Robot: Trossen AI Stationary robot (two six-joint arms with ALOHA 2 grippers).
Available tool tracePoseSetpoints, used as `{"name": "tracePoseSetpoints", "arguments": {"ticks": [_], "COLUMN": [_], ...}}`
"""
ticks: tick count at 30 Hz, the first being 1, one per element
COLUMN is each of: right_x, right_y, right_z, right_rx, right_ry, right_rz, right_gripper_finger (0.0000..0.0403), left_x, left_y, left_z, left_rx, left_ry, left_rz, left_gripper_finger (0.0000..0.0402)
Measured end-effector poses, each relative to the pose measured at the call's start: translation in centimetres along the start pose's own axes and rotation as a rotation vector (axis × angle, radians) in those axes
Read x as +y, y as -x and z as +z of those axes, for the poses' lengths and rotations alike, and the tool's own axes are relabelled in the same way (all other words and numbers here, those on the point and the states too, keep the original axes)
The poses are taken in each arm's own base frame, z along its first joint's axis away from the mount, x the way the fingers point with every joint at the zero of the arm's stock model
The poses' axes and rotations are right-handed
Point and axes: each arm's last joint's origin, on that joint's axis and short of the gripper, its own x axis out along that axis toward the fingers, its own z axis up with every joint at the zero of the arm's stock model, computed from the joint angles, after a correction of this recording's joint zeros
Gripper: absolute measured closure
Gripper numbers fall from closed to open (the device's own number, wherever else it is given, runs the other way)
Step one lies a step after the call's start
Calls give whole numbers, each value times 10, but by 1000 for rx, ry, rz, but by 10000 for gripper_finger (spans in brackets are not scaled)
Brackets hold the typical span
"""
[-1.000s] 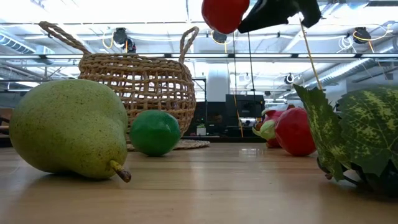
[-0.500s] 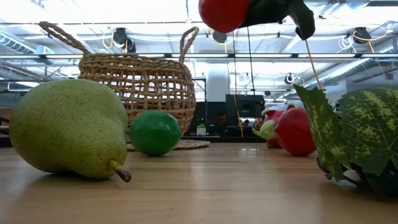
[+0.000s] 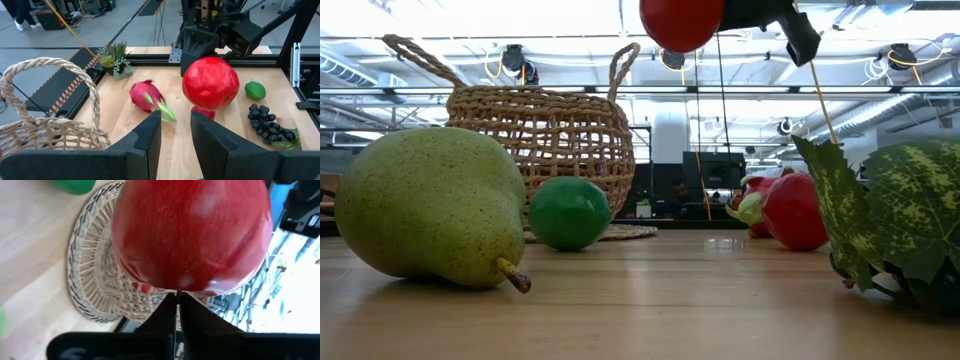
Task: Build produce basket
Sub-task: Put the apple into the basket
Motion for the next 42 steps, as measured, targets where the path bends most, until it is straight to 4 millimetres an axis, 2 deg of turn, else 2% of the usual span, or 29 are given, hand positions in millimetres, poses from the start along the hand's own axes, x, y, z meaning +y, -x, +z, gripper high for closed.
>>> {"name": "tracePoseSetpoints", "arguments": {"ticks": [12, 20, 32, 42], "right_x": [-6, -8, -7, -7], "right_y": [0, 0, 1, 2], "right_z": [2, 2, 3, 5], "right_rx": [-16, -24, -44, -69], "right_ry": [9, -147, -599, -1188], "right_rz": [-51, -63, -54, -33], "right_gripper_finger": [399, 399, 399, 399], "left_x": [0, 0, 0, 0], "left_y": [0, 0, 0, 0], "left_z": [0, 0, 0, 0], "left_rx": [0, 0, 1, 1], "left_ry": [-1, -1, -7, -33], "left_rz": [0, 0, 0, 0], "left_gripper_finger": [293, 293, 293, 293]}}
